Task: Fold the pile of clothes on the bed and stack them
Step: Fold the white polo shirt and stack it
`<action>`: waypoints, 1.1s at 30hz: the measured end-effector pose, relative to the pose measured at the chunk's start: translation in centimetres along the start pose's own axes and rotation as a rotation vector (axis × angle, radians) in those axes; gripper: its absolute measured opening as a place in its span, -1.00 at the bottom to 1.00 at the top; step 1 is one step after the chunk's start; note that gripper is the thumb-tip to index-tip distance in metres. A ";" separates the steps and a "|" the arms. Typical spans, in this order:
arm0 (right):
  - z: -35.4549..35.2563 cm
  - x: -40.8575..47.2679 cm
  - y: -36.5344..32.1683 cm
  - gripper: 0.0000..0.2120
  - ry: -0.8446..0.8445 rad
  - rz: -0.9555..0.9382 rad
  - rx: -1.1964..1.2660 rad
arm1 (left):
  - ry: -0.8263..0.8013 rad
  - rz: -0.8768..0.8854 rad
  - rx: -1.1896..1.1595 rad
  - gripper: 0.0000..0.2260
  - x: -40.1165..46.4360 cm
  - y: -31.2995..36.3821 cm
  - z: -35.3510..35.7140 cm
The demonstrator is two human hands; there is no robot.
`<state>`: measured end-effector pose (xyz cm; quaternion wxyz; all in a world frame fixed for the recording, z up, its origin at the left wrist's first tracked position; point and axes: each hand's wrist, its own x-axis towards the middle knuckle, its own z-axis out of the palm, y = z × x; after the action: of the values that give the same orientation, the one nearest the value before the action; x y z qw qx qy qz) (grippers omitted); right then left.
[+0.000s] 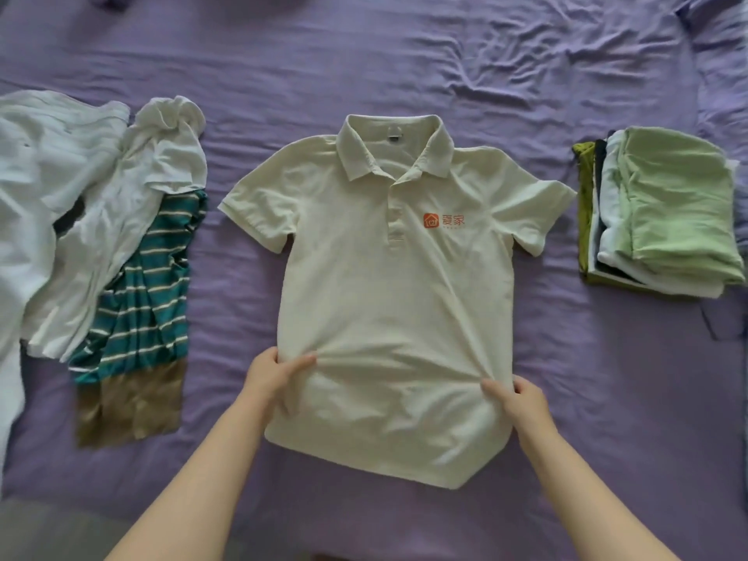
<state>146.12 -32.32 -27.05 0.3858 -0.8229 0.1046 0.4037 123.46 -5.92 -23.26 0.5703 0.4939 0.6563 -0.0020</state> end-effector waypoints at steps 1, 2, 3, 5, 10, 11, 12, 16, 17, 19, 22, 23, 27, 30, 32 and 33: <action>-0.6 -0.1 0.3 -0.90 -0.004 -0.008 0.077 | 0.026 0.021 -0.014 -0.80 0.1 0.0 -0.7; -1.1 -0.3 0.6 -0.91 -0.013 -0.025 0.158 | 0.033 0.043 -0.023 -0.80 0.2 -0.2 -1.4; -1.4 -0.5 0.8 -0.90 -0.033 -0.038 0.224 | 0.023 0.064 -0.001 -0.80 0.3 -0.5 -2.0; -1.5 -1.2 1.2 -0.81 -0.122 -0.042 0.255 | -0.025 0.097 0.123 -0.79 -0.1 -1.0 -2.9; -0.3 -3.9 2.8 -0.83 -0.243 -0.015 0.112 | -0.276 0.047 0.272 -0.77 -2.4 -3.5 -3.5; -0.3 -4.4 3.3 -0.85 -0.258 -0.002 0.132 | -0.325 0.033 0.259 -0.74 -2.9 -3.9 -3.7; -0.3 -4.9 3.9 -0.84 -0.285 0.005 0.165 | -0.363 0.030 0.242 -0.72 -3.4 -4.4 -3.9; -1.1 -7.2 6.1 -0.73 -0.298 -0.054 0.261 | -0.406 0.088 0.092 -0.80 -5.5 -5.9 -4.8; -1.3 -7.8 6.6 -0.73 -0.261 -0.068 0.273 | -0.370 0.108 0.080 -0.82 -6.1 -6.3 -5.1; -1.9 -9.2 7.2 -0.77 -0.168 -0.090 0.279 | -0.255 0.151 0.099 -0.85 -7.1 -6.8 -5.6; -2.9 -11.2 7.1 -0.84 -0.030 -0.082 0.218 | -0.084 0.202 0.119 -0.87 -7.7 -7.3 -6.7; -3.1 -11.5 7.0 -0.86 0.016 -0.081 0.204 | -0.036 0.235 0.173 -0.85 -7.8 -7.4 -7.0; -3.4 -11.8 7.3 -0.69 0.129 -0.117 0.092 | 0.090 0.247 0.393 -0.68 -7.8 -8.3 -7.6; -2.9 -10.7 9.3 -0.75 0.138 -0.075 0.139 | 0.074 0.066 0.270 -0.63 -7.1 -10.5 -7.6; -2.7 -9.7 10.7 -0.83 0.126 -0.025 0.208 | 0.076 0.023 0.152 -0.71 -6.6 -12.2 -7.7; -2.6 -9.4 11.1 -0.86 0.109 -0.002 0.222 | 0.071 0.024 0.111 -0.75 -6.4 -12.8 -7.7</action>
<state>136.09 -43.07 -25.19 0.4689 -0.7958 0.1687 0.3441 108.49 -12.28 -22.91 0.5185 0.5322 0.6691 -0.0142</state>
